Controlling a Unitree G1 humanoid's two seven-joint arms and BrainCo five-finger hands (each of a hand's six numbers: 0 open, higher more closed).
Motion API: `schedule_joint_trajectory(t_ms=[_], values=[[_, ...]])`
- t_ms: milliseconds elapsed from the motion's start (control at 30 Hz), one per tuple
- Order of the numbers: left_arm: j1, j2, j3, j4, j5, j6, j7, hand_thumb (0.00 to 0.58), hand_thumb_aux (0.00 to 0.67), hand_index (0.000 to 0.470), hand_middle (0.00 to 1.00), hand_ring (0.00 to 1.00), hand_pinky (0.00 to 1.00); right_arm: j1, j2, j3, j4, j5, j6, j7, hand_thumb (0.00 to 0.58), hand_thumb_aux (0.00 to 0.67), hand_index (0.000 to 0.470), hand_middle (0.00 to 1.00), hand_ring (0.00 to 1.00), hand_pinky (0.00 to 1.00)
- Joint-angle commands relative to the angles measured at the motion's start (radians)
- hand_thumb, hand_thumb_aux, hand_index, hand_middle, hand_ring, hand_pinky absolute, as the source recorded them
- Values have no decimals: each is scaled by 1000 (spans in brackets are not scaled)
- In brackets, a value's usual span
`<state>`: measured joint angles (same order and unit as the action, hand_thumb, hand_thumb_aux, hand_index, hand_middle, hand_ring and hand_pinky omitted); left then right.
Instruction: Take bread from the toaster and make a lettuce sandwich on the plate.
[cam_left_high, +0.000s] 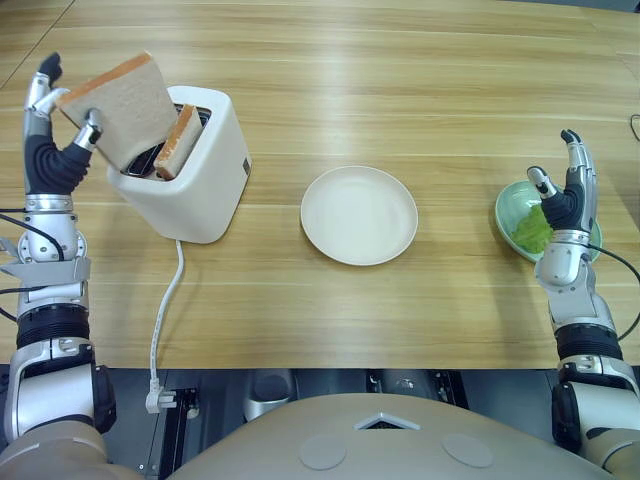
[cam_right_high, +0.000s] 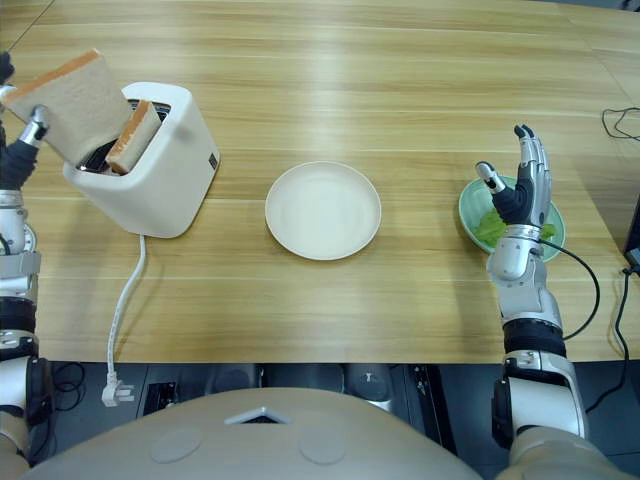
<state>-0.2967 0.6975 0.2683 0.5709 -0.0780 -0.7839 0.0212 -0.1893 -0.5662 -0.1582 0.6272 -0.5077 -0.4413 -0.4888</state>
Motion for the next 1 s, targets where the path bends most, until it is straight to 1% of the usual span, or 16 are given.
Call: schedule_joint_trajectory(t_ms=[33,67,100,133,267,467,567,667,733,767,800,833,867,900,1000], values=[[-6,-28,50,-75,-113,43,-66,580,670,460,616,616,616,10,-50,24,46,-39,52,-38,0,0,0,0,0,0],[-7,-37,58,-99,-138,53,-82,580,670,460,616,616,616,15,-65,32,54,-53,65,-49,0,0,0,0,0,0],[-8,-47,64,-129,-167,66,-100,580,670,460,945,945,945,22,-81,39,62,-63,77,-55,0,0,0,0,0,0],[-8,-58,68,-160,-195,79,-118,580,670,460,1000,1000,1000,31,-95,44,68,-71,88,-57,0,0,0,0,0,0],[-6,-117,47,-288,-278,140,-194,580,670,460,1000,1000,1000,74,-160,71,85,-122,160,-85,0,0,0,0,0,0],[-13,-207,8,-417,-293,219,-244,580,670,460,1000,1000,1000,112,-216,130,125,-163,224,-92,0,0,0,0,0,0],[-21,-251,-23,-464,-305,258,-275,580,670,460,1000,1000,1000,109,-226,181,166,-194,250,-80,0,0,0,0,0,0],[-28,-290,-70,-488,-301,293,-321,580,670,460,1000,1000,1000,80,-221,232,238,-212,266,-79,0,0,0,0,0,0],[-35,-320,-129,-483,-292,346,-364,580,670,460,1000,1000,1000,49,-210,270,288,-225,278,-75,83,50,34,0,0,0],[-39,-336,-165,-474,-272,364,-387,580,670,460,1000,1000,1000,32,-204,289,311,-229,282,-73,160,100,69,0,0,0],[-45,-351,-192,-461,-248,380,-397,580,670,460,1000,1000,1000,13,-198,306,336,-230,283,-73,205,131,90,0,0,0],[-56,-367,-219,-433,-227,404,-406,580,670,460,1000,1000,1000,-7,-190,323,365,-231,284,-72,281,189,130,0,0,0],[-68,-381,-240,-400,-206,423,-411,580,670,460,1000,1000,1000,-25,-185,338,391,-235,286,-73,281,189,130,0,0,0],[-82,-397,-256,-362,-182,431,-411,580,670,460,1000,1000,1000,-41,-180,353,416,-238,289,-74,363,260,179,0,0,0],[-139,-453,-297,-205,-138,450,-427,580,670,460,1000,1000,1000,-75,-168,387,474,-235,281,-74,387,284,195,0,0,0]])
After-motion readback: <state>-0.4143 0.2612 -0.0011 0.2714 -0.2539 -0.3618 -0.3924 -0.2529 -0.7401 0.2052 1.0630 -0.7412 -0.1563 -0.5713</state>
